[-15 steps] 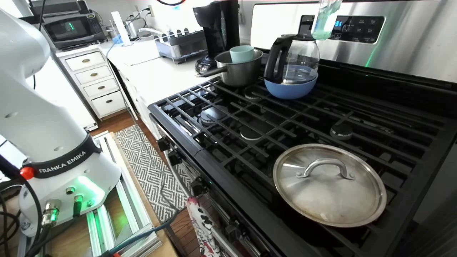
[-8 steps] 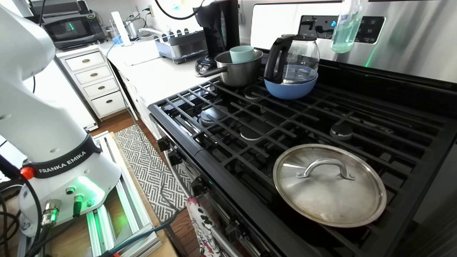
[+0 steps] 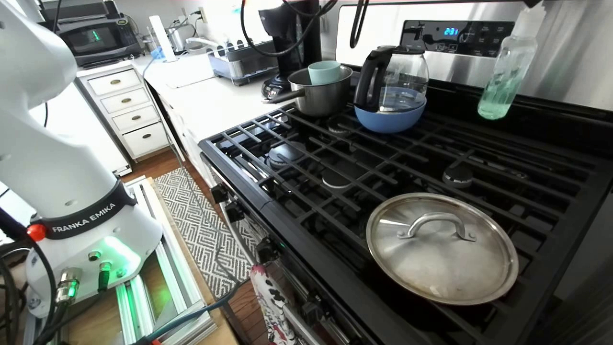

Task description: Remove the pump bottle from the pot and put it on the right side of the stove

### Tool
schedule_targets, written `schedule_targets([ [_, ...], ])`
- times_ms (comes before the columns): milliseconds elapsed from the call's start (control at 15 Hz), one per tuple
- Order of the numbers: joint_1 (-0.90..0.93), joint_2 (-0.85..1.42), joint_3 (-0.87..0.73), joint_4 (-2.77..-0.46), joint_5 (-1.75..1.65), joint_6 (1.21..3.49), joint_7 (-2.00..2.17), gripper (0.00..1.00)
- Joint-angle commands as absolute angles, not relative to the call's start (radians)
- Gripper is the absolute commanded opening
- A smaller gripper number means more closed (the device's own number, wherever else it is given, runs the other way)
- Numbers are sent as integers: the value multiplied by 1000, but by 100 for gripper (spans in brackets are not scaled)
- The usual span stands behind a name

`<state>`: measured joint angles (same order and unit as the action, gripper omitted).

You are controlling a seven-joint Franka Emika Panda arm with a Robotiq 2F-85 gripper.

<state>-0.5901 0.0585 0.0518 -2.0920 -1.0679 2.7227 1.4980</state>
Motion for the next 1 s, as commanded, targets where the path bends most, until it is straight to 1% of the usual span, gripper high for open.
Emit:
schedule_targets([
  [0,-575,183,47,-1971,-1153,2671,1652,3],
  [400,-552,320,34,-1846,-1191,2610,1767,3],
  [467,-439,335,-90,-1833,-1157,2624,1755,3],
  [733,-340,394,-206,-1783,-1162,2614,1788,3],
  [933,-299,420,-259,-1769,-1153,2601,1790,3],
])
